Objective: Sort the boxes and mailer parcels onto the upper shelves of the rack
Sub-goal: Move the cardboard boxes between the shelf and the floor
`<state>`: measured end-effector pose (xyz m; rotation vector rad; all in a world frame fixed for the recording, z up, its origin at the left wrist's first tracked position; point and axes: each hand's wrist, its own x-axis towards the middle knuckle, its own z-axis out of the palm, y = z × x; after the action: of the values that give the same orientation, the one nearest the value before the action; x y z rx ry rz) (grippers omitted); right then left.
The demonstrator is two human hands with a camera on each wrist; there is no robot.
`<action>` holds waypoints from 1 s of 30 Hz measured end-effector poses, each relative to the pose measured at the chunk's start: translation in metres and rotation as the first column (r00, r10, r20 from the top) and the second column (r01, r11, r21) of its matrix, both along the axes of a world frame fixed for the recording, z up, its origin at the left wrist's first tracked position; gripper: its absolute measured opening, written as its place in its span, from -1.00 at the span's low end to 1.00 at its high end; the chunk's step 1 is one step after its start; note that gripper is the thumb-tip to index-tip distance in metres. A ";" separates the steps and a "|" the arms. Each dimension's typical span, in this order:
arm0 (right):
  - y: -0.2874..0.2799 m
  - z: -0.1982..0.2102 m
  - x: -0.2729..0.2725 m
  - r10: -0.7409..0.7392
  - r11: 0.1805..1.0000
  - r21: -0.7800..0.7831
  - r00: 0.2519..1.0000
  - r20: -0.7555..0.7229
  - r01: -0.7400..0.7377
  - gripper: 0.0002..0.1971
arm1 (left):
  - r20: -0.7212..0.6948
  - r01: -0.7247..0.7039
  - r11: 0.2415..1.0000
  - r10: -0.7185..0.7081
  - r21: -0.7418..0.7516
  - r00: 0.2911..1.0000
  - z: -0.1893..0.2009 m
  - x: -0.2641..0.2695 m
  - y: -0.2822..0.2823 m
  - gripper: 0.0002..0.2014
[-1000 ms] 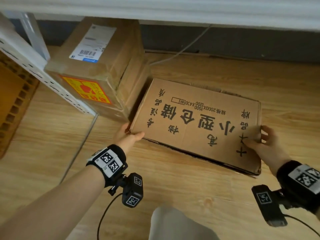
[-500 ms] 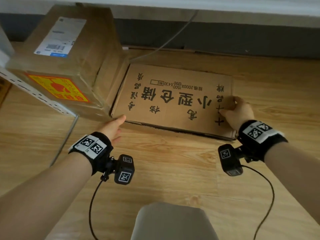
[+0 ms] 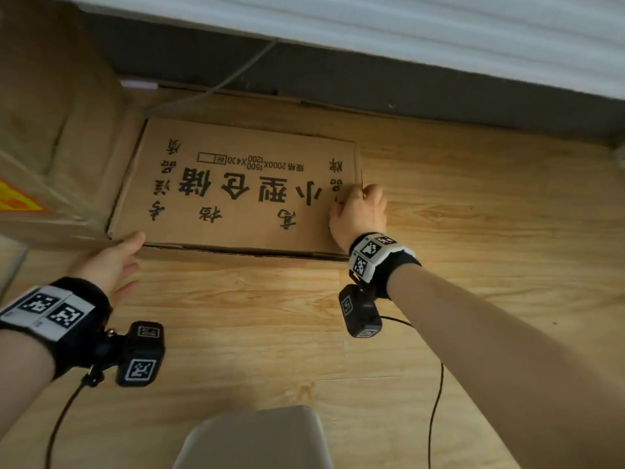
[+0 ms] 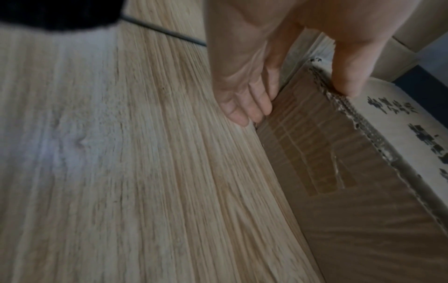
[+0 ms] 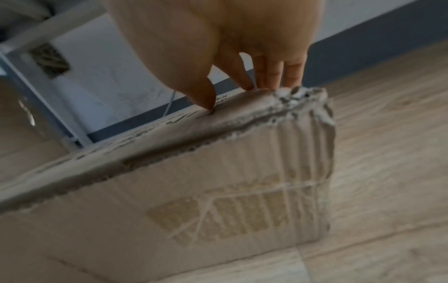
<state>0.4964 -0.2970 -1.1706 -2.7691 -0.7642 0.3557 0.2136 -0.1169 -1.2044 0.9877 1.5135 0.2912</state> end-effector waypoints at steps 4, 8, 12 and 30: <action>-0.004 0.010 -0.004 0.110 0.988 -0.111 0.993 0.030 -0.106 -0.46 | -0.048 0.099 0.995 -0.100 -0.033 0.994 0.013 0.003 -0.001 -0.44; -0.019 0.041 -0.021 0.252 0.939 -0.221 0.964 -0.085 -0.265 -0.39 | -0.177 0.218 0.976 -0.218 -0.018 0.960 0.045 -0.003 -0.014 -0.40; -0.042 0.102 -0.052 0.423 0.854 -0.265 0.894 -0.148 -0.448 -0.38 | -0.329 0.419 0.905 -0.374 0.076 0.867 0.116 -0.014 -0.050 -0.50; -0.092 0.677 -0.123 0.833 0.552 -0.142 0.536 0.140 -0.822 -0.45 | -0.405 0.822 0.270 -0.766 0.501 0.499 0.695 -0.016 -0.095 -0.62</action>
<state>0.3736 -0.3888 -0.4938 -2.2752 -2.1587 0.2576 0.1975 -0.2116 -0.5092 2.2529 0.7427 0.0051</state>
